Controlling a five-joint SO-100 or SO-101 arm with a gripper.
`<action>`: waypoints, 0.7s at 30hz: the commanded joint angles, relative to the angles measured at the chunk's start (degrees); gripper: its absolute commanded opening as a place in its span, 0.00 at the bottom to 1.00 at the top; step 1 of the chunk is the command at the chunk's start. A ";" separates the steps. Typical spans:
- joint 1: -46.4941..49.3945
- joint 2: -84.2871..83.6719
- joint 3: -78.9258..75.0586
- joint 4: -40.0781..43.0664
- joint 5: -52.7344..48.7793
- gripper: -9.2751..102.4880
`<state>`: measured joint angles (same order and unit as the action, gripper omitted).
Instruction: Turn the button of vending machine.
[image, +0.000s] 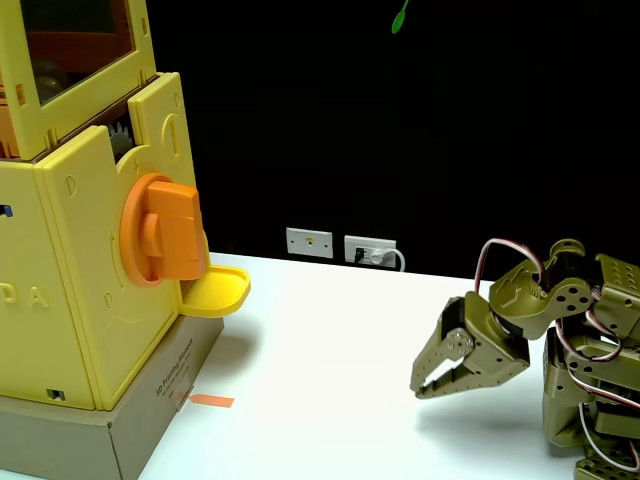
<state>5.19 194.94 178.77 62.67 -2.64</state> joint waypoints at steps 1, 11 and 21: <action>-0.88 8.00 -5.62 -1.41 0.88 0.09; -4.57 6.24 -16.79 -13.01 6.77 0.09; -8.35 -11.95 -43.15 -12.66 -1.49 0.08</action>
<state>-1.76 188.00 144.58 50.19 -0.88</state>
